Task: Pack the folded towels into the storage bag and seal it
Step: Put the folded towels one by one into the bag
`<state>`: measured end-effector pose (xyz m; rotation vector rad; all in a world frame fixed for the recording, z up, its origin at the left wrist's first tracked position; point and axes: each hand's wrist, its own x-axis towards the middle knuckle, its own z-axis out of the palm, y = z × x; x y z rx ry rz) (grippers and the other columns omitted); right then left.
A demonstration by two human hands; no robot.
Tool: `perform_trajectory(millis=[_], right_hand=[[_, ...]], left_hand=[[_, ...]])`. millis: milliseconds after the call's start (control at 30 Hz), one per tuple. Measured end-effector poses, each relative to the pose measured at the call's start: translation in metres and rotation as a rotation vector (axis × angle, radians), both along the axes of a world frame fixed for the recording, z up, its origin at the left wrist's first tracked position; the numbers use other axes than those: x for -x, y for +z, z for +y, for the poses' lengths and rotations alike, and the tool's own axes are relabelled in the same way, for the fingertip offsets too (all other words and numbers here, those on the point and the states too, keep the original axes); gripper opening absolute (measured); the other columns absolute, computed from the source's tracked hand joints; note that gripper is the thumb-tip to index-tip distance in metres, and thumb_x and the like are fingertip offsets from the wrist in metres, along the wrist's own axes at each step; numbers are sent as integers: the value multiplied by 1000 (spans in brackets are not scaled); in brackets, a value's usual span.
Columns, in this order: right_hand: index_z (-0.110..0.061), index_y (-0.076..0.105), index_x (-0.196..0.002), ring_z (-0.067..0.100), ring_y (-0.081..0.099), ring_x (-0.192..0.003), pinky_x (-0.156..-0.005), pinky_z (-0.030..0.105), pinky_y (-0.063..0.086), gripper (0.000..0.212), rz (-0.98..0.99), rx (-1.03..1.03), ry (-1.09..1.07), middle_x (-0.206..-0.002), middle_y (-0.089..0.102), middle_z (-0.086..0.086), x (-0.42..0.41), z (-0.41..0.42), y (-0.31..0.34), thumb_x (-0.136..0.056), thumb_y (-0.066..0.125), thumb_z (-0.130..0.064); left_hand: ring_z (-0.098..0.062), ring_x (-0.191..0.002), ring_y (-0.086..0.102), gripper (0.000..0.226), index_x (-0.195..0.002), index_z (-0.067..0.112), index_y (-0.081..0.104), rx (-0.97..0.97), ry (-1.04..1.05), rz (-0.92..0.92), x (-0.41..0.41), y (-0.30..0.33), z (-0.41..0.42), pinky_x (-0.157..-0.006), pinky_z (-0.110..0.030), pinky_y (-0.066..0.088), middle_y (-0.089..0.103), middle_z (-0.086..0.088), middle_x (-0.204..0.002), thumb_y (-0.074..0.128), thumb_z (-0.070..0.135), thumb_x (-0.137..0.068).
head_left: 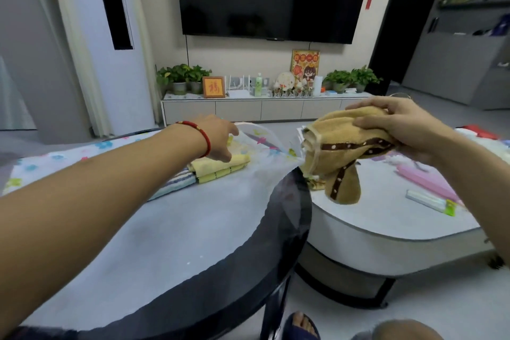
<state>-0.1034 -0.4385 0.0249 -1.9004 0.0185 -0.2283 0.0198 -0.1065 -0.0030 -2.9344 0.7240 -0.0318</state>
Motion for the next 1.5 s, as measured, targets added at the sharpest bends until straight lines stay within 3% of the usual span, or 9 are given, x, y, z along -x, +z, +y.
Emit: perform_trajectory(millis=[300,467,633,767,967,1033,1133,1300,1500], right_hand=[[-18,79,-108,16,69,-74,-57,24,57,19,211,-132,449,-95,75,6,3,151,-45,-90,75,-20],[-25,76,-109,16,70,-85,-70,34,61,23,5,-122,-12,-106,75,3,-46,218,-111,-88,70,-18],[-18,55,-143,27,57,-99,-81,30,49,49,368,163,-282,-147,46,17,-43,250,-194,-95,60,-18],[-9,55,-136,12,37,-64,-78,30,38,40,258,106,-453,-139,37,19,-44,265,-204,-96,59,-8],[-8,54,-138,15,50,-68,-79,32,42,41,121,-201,-699,-118,31,4,-52,287,-208,-99,63,-8],[-2,56,-128,34,57,-86,-84,35,45,33,225,-118,-561,-127,37,13,-53,287,-210,-98,63,-14],[-12,48,-142,30,46,-90,-80,34,39,50,265,140,-399,-134,43,20,-50,272,-207,-97,63,-31],[-29,50,-139,35,31,-126,-67,37,44,52,-4,822,-207,-142,30,13,-43,253,-220,-92,68,-44],[-28,45,-146,52,32,-132,-108,54,33,55,181,1057,22,-144,43,27,-111,238,-220,-98,53,-54]], left_hand=[[-28,-125,51,70,-148,26,38,21,2,-89,13,33,26,-96,-38,46,51,-6,-144,62,47,-85],[-30,-124,50,70,-150,26,37,17,32,-133,15,58,36,-91,-36,45,48,-8,-147,55,50,-86],[-29,-132,44,71,-151,26,36,10,13,-113,21,57,37,-99,-38,41,45,-5,-151,56,50,-87],[-29,-132,45,71,-151,27,36,-14,-24,-128,26,48,31,-99,-38,42,45,-3,-150,56,52,-87],[-30,-128,48,74,-150,31,36,-10,-48,-145,30,39,33,-92,-39,46,49,-3,-147,57,55,-83],[-30,-129,47,74,-150,33,35,-18,-51,-149,30,37,34,-94,-41,46,48,-3,-148,56,56,-82],[-29,-127,49,74,-150,32,35,-8,-66,-152,31,34,34,-94,-40,47,50,-4,-146,56,55,-83],[-30,-128,48,76,-151,31,34,-11,-88,-159,32,30,34,-93,-40,47,51,-4,-145,56,58,-83],[-29,-122,52,76,-149,27,40,-40,-125,-177,39,32,37,-96,-41,49,57,-4,-141,56,59,-82]])
